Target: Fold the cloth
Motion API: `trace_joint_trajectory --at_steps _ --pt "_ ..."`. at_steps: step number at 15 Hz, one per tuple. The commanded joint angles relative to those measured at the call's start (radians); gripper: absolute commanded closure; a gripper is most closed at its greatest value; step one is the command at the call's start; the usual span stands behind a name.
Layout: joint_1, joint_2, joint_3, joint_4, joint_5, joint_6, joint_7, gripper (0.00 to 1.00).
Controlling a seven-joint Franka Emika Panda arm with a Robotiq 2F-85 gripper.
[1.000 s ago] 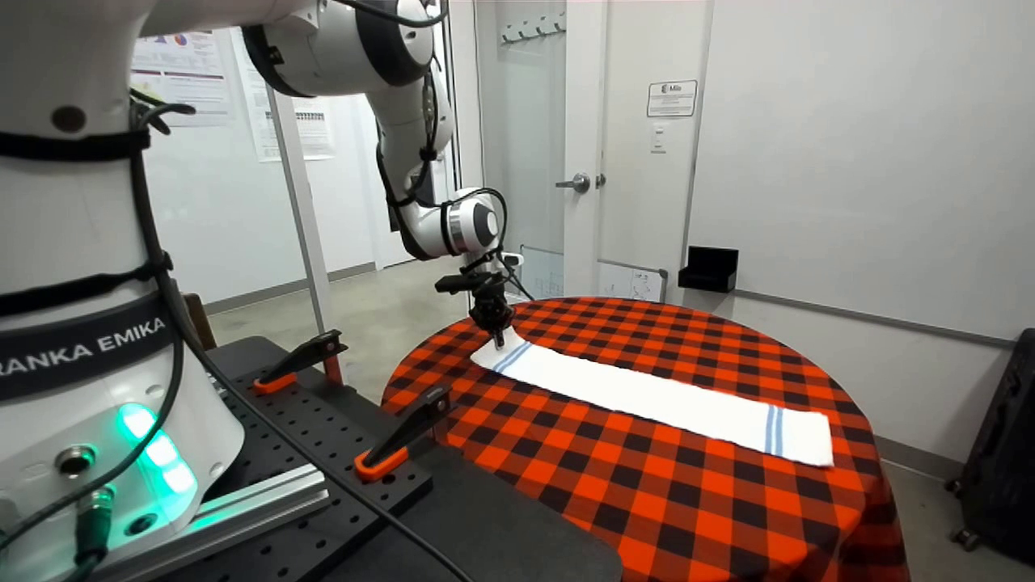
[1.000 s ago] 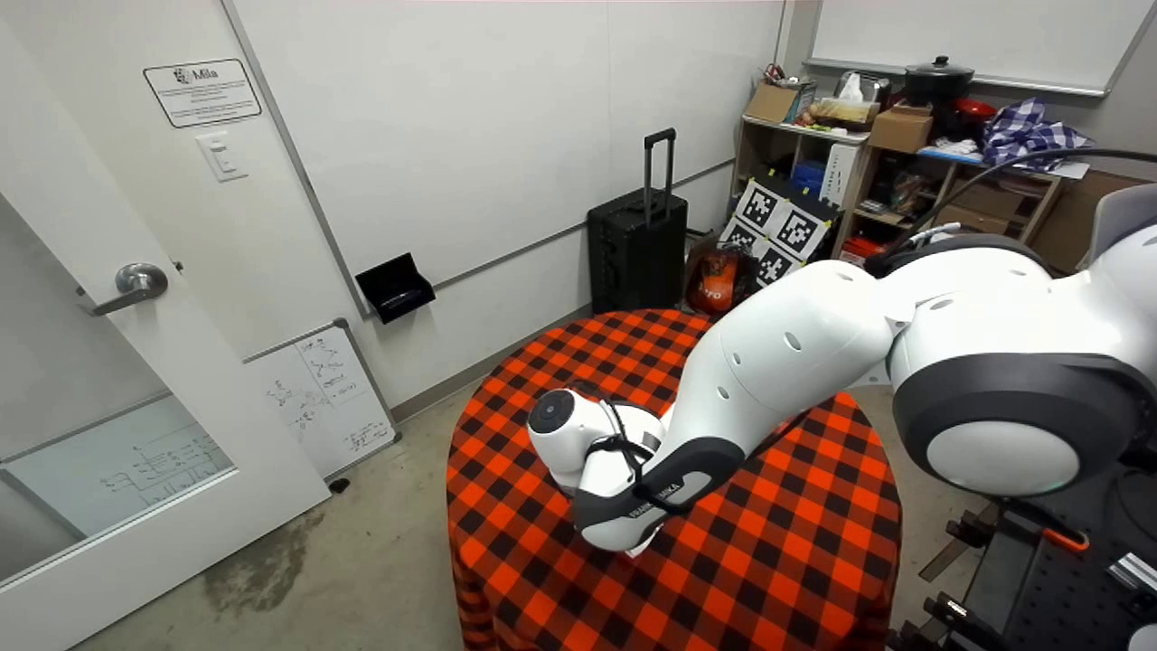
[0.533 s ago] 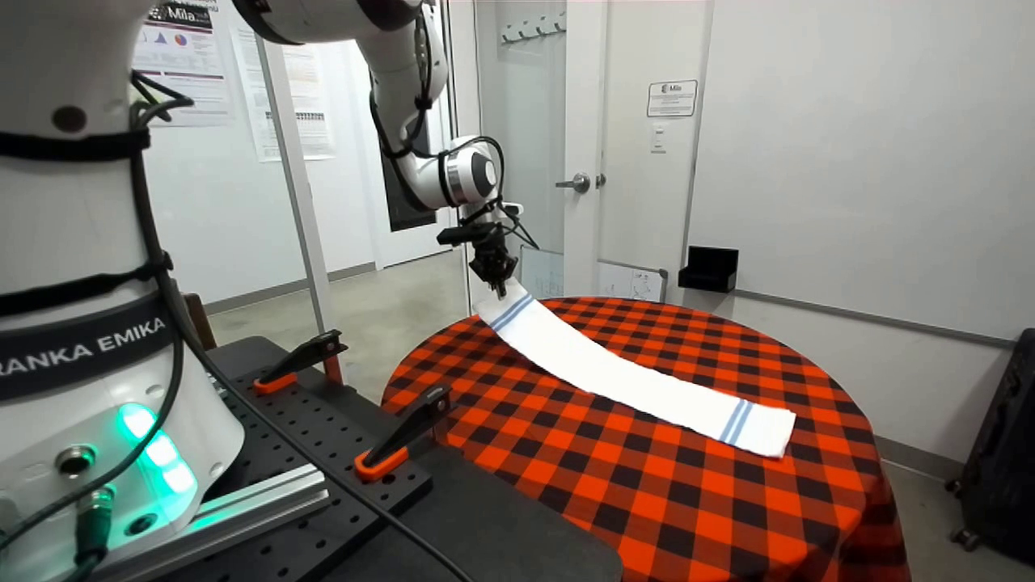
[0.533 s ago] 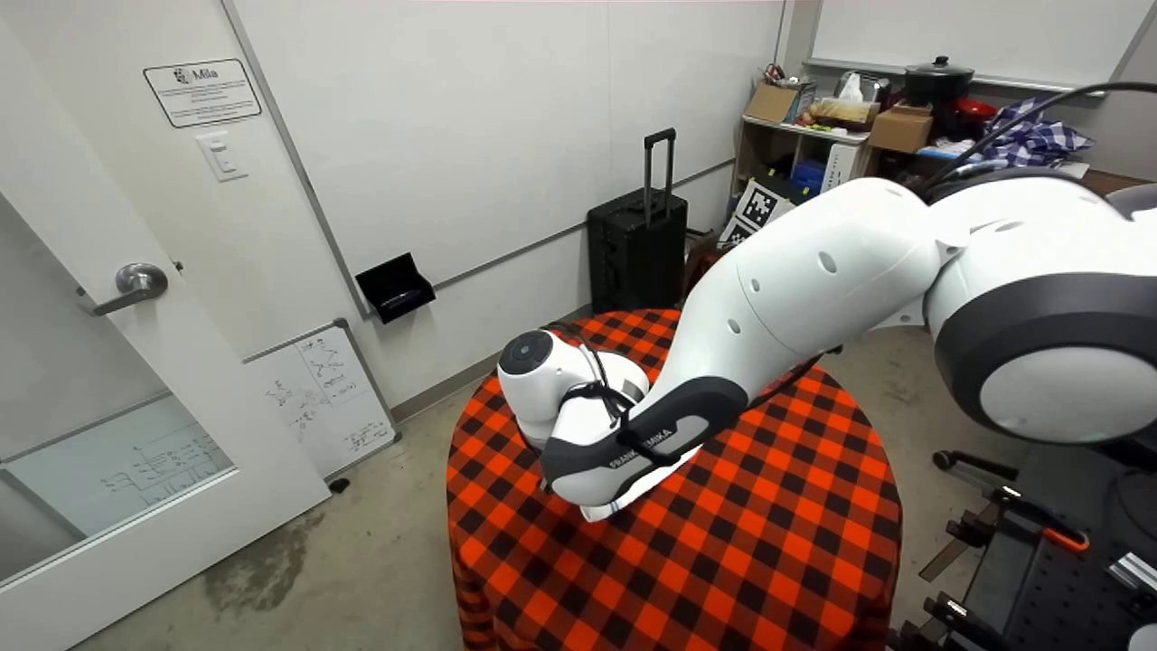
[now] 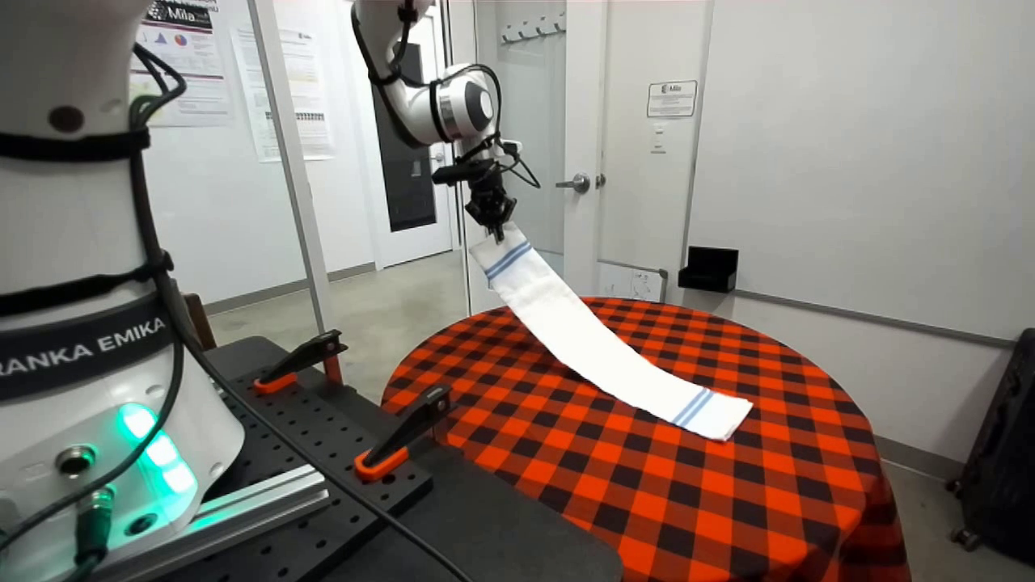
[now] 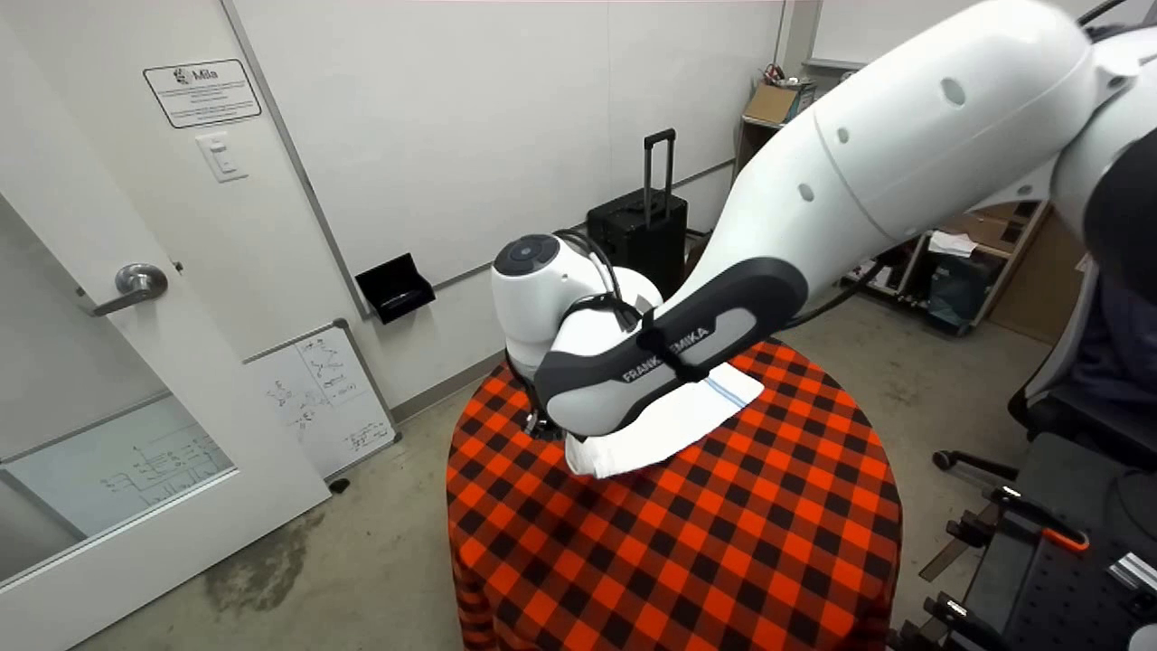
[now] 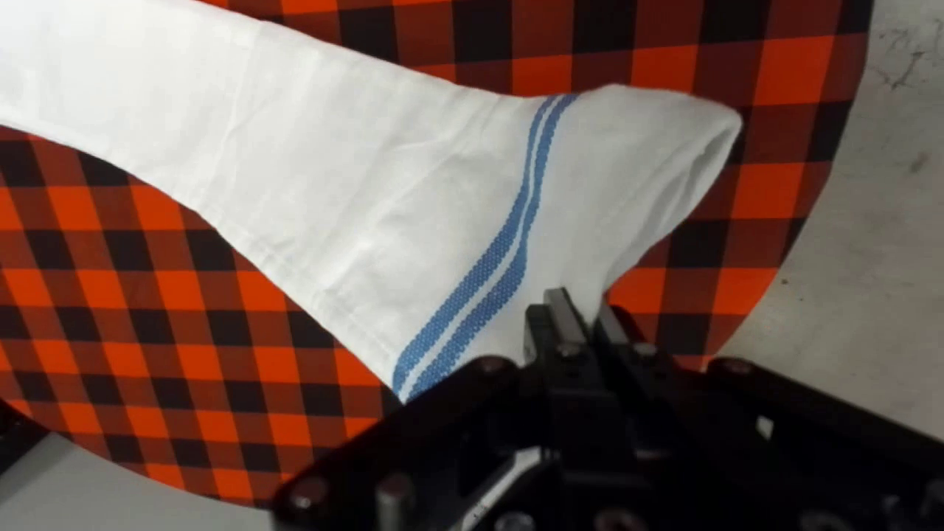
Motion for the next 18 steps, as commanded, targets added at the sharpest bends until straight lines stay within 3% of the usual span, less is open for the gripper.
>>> trace_joint_trajectory --at_steps 1,7,18 --pt "-0.035 -0.219 0.063 -0.169 0.023 -0.02 -0.12 0.99" --pt "-0.111 -0.442 0.135 -0.256 0.082 -0.095 -0.242 0.99" --pt "-0.198 -0.561 0.029 -0.423 -0.16 -0.114 -0.227 0.99"
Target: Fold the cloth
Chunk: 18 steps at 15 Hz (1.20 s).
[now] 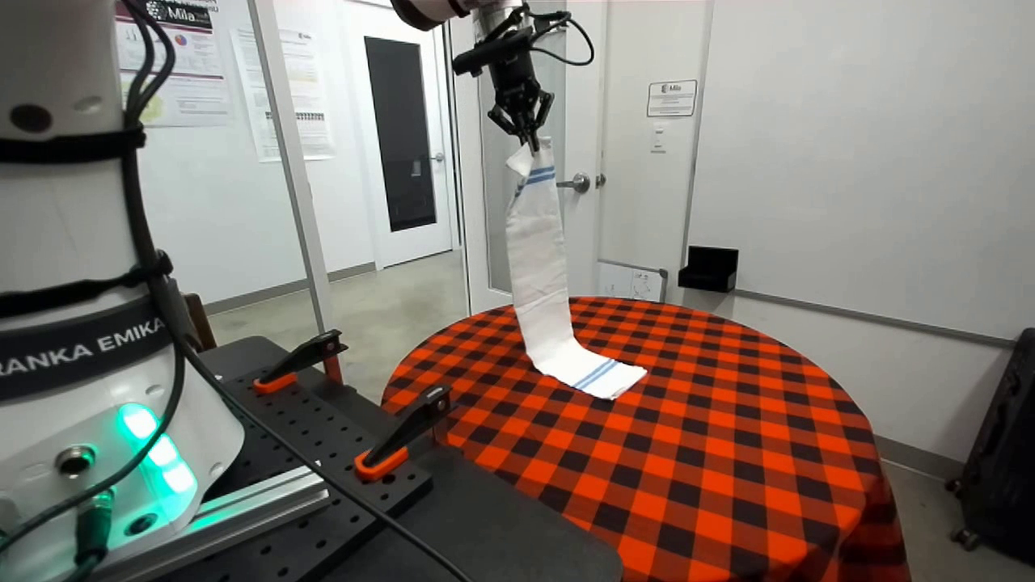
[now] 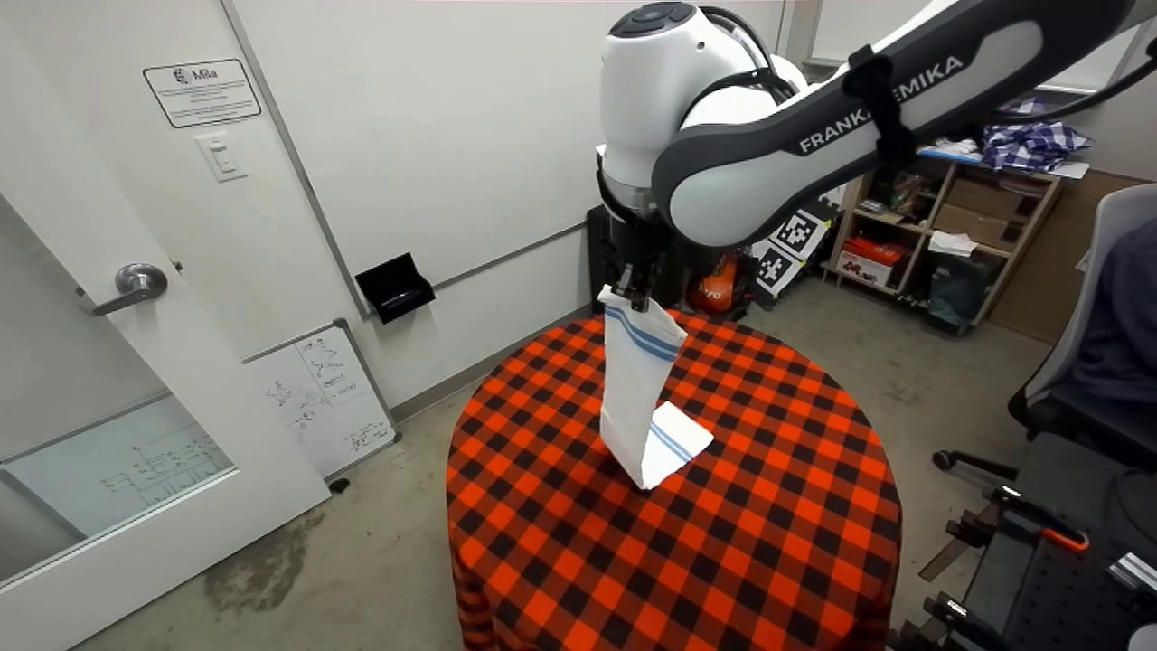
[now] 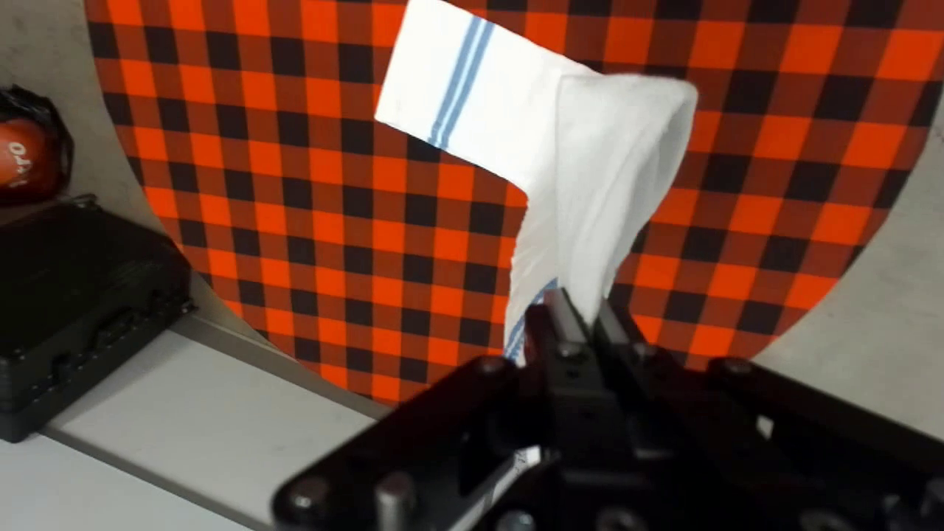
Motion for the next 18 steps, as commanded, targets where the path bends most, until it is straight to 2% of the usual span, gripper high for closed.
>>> trace_joint_trajectory --at_steps 1,7,10,18 --pt "-0.013 -0.049 -0.026 -0.073 -0.096 -0.012 -0.005 0.99" --pt "-0.028 -0.095 -0.075 -0.121 -0.361 -0.025 0.003 0.99" --pt "-0.052 -0.116 -0.08 -0.131 -0.453 -0.027 0.018 0.99" --pt "-0.087 -0.069 -0.064 -0.152 -0.522 0.003 0.072 0.99"
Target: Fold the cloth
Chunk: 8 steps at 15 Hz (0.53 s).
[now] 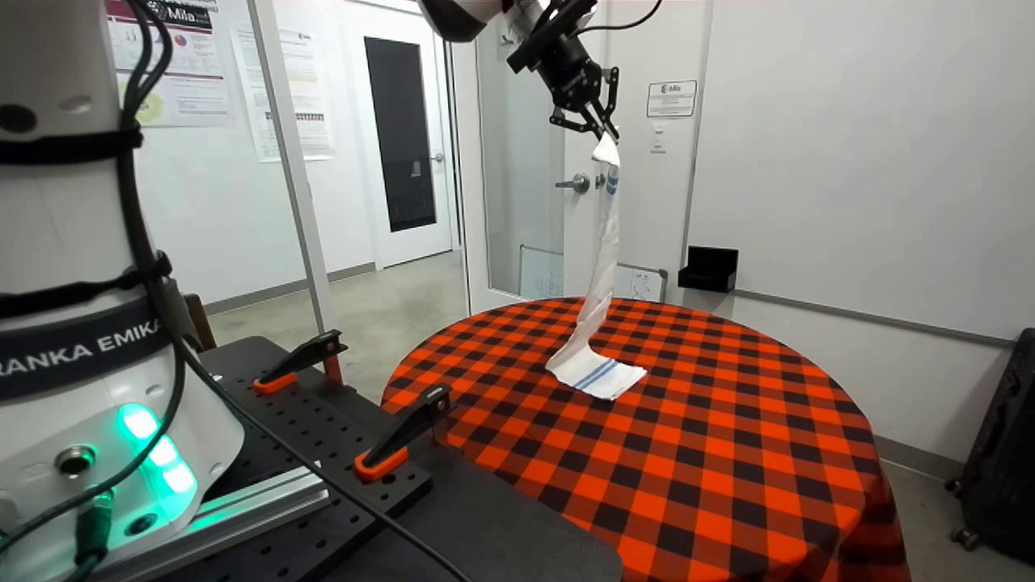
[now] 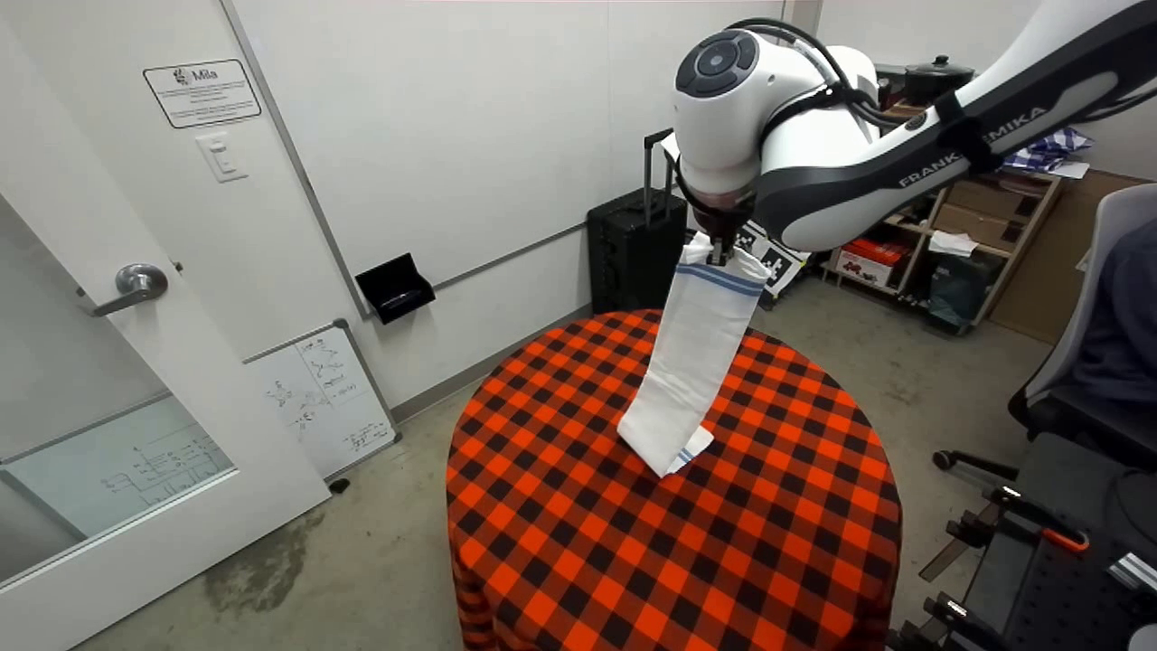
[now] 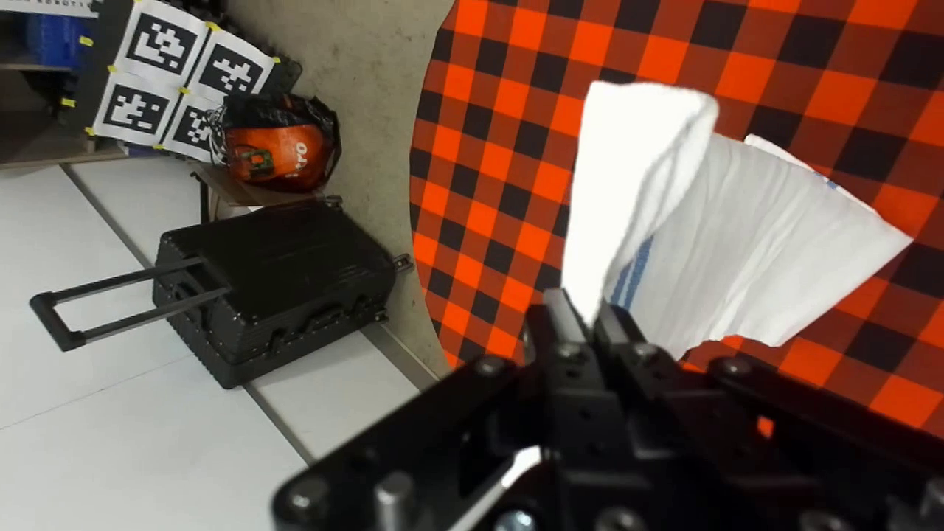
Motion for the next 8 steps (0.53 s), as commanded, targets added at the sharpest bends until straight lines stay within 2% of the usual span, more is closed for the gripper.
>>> trace_joint_trajectory --at_steps 1,8 --pt "-0.009 0.033 0.015 -0.004 -0.04 0.019 0.058 0.99" --pt "0.001 0.13 0.011 0.023 -0.152 0.069 0.1 0.99"
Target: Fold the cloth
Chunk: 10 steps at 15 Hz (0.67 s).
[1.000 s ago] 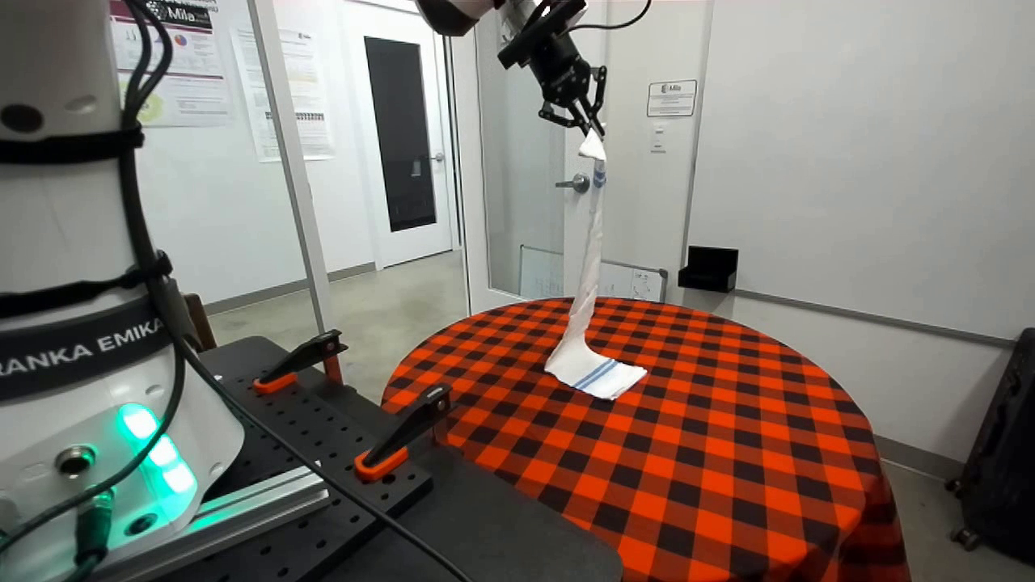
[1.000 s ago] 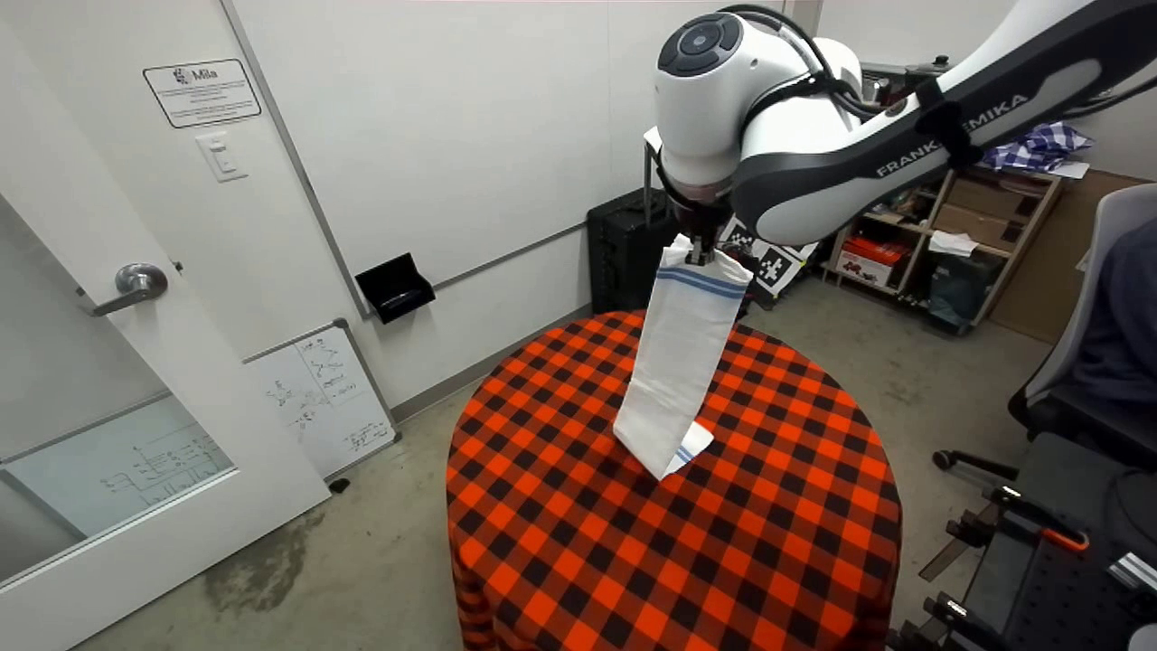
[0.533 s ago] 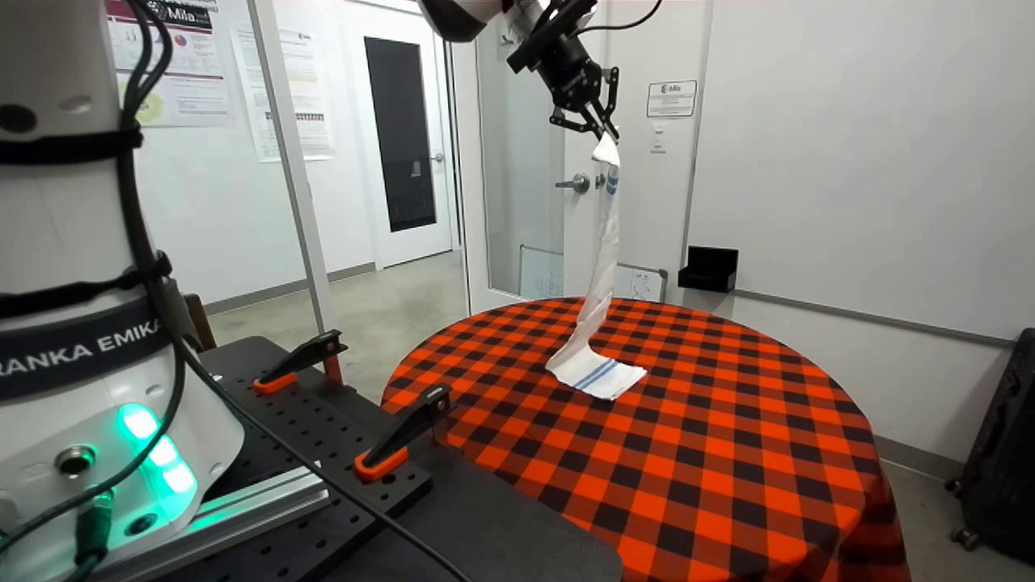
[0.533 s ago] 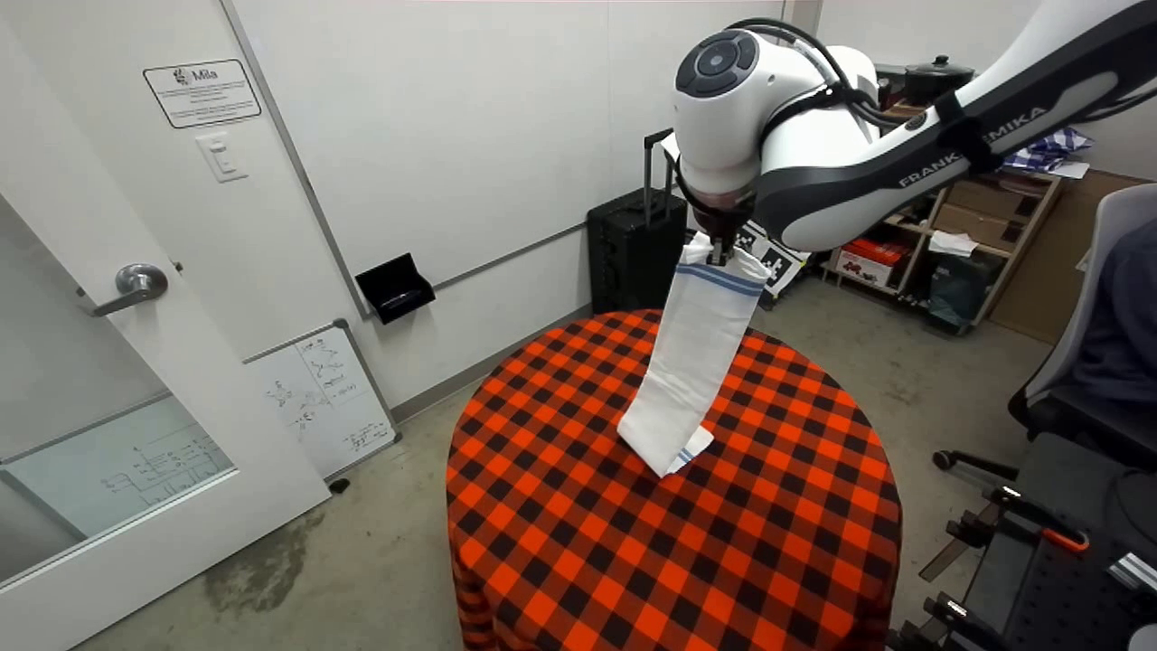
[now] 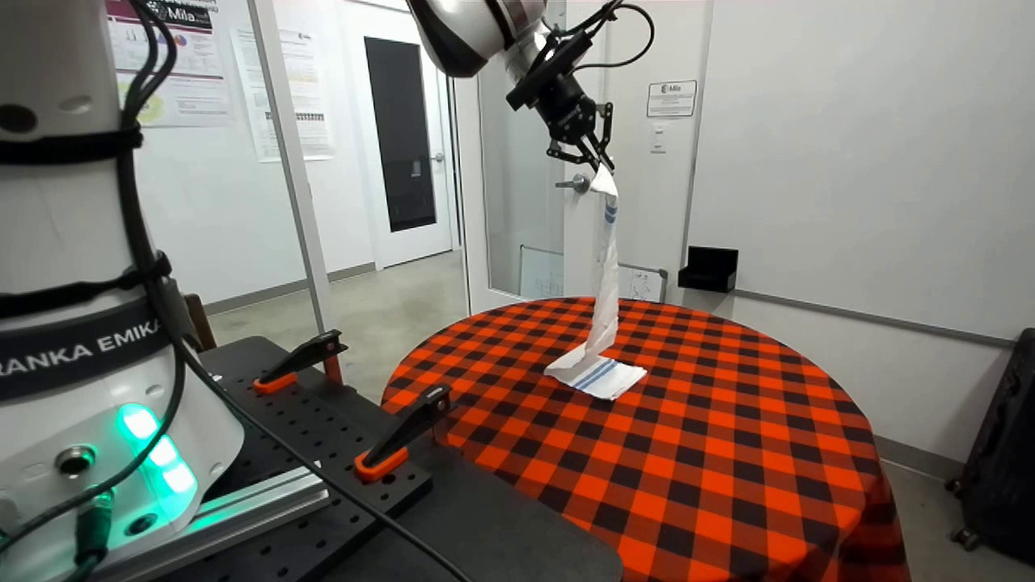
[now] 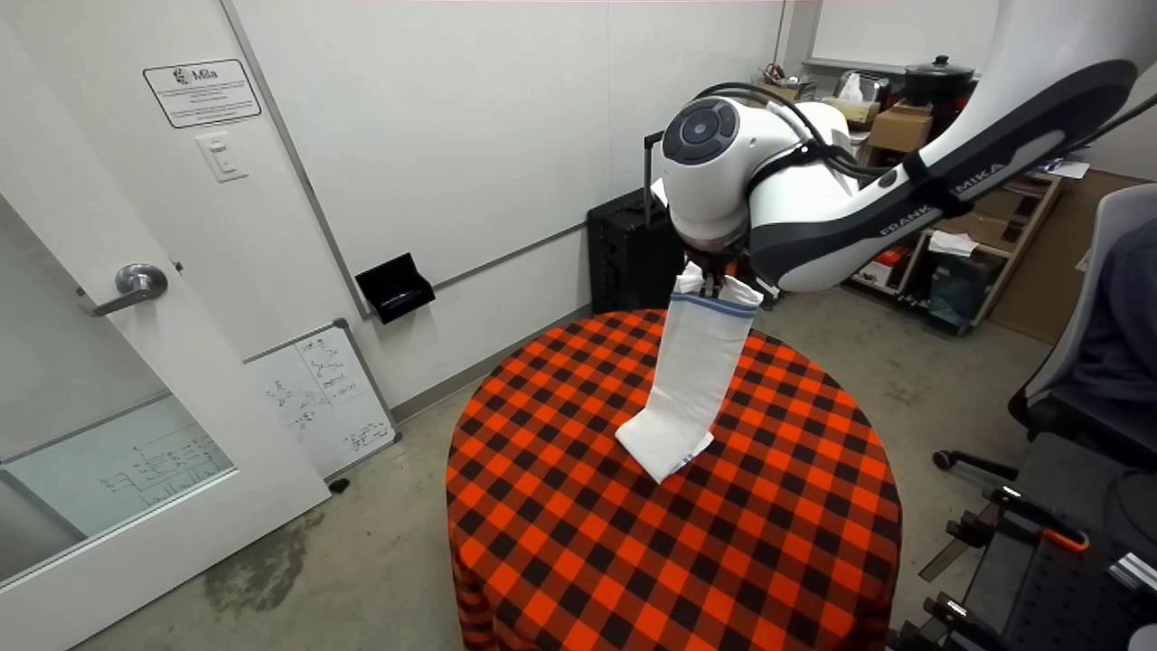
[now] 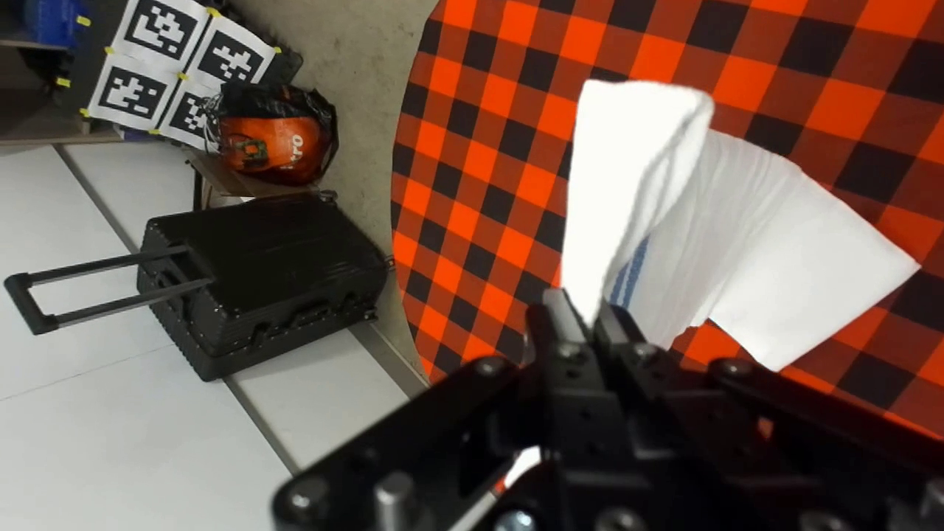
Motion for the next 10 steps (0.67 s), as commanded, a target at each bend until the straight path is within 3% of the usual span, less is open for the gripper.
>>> trace_joint_trajectory --at_steps 1,10 --pt "0.002 0.058 0.002 0.034 -0.078 0.022 0.036 0.99" --pt "-0.002 0.23 0.003 0.168 -0.02 -0.03 0.059 0.99"
